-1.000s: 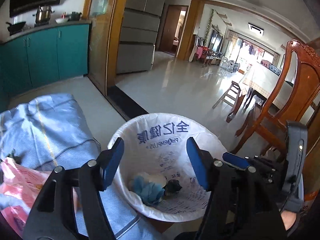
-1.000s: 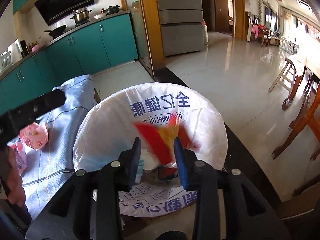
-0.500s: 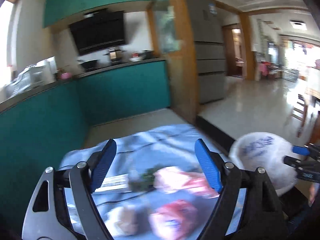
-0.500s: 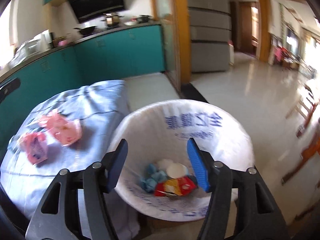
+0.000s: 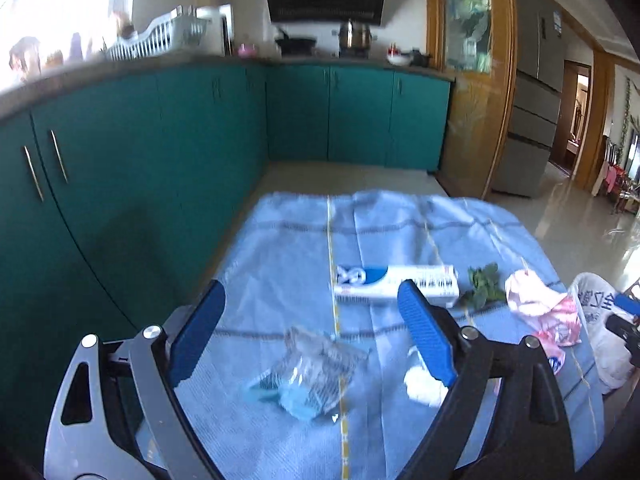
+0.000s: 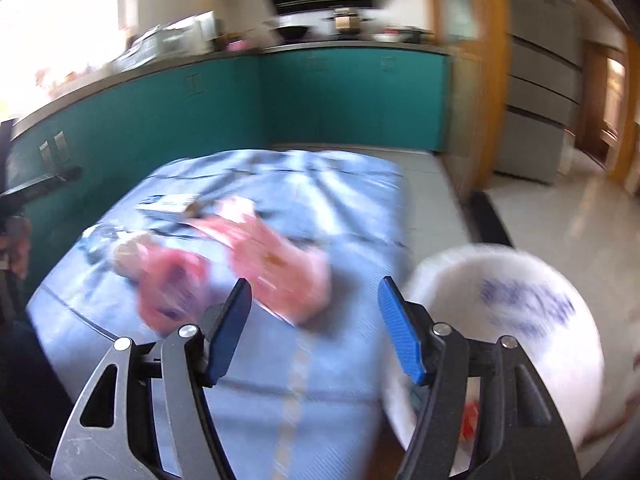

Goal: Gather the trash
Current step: 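Grasp the pale pink plastic bag with the right tool while the left tool reaches the white tissue, then grasp the white tissue with the left tool while the right tool holds the pink bag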

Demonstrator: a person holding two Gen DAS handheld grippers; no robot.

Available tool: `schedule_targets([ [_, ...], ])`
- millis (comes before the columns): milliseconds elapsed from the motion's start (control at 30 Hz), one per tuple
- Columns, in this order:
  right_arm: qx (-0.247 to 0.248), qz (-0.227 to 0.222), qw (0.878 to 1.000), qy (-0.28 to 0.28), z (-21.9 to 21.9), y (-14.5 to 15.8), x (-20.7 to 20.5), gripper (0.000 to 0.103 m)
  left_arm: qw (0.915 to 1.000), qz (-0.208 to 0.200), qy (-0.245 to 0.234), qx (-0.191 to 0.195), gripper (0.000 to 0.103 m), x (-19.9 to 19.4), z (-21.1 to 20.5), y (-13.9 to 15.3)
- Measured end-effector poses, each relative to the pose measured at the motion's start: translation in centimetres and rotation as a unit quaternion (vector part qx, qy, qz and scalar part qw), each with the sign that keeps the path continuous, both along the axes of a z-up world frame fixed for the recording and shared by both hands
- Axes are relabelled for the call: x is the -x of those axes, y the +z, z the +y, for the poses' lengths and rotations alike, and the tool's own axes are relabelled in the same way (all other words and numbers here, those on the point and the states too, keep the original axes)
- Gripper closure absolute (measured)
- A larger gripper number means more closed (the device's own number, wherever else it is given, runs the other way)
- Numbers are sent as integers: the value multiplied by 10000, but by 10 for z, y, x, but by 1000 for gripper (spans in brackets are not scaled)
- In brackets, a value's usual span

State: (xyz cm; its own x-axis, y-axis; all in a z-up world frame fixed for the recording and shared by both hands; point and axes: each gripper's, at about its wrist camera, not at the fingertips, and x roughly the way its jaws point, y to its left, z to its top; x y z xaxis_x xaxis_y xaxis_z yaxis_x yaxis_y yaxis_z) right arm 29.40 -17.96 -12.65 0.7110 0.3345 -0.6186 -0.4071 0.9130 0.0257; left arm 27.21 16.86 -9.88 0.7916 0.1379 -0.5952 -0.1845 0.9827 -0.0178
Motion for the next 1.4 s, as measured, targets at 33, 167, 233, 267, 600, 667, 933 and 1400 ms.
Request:
schedule_targets([
  [33, 149, -41, 9998, 158, 14, 1, -6, 38, 9999, 117, 9, 54, 15, -2, 2, -6],
  [167, 404, 157, 9980, 456, 54, -14, -29, 38, 9991, 368, -208, -28, 15, -8, -8, -23],
  [233, 410, 283, 9980, 388, 57, -26, -35, 38, 9980, 413, -485, -42, 15, -6, -15, -29],
  [267, 369, 387, 9979, 372, 57, -32, -36, 39, 9967, 457, -671, -60, 15, -8, -22, -32],
  [600, 198, 452, 9979, 413, 37, -34, -21, 82, 9742, 720, -2078, -516, 15, -10, -98, -55],
  [667, 161, 441, 9981, 395, 33, -32, -17, 82, 9712, 812, -2142, -648, 15, -13, -110, -63],
  [933, 214, 385, 9982, 406, 35, -32, -11, 53, 9659, 1151, -2149, -872, 49, -20, -126, -85],
  [1400, 425, 414, 9978, 292, 46, -47, -13, 47, 9701, 968, -2086, -782, 39, -22, -125, -84],
])
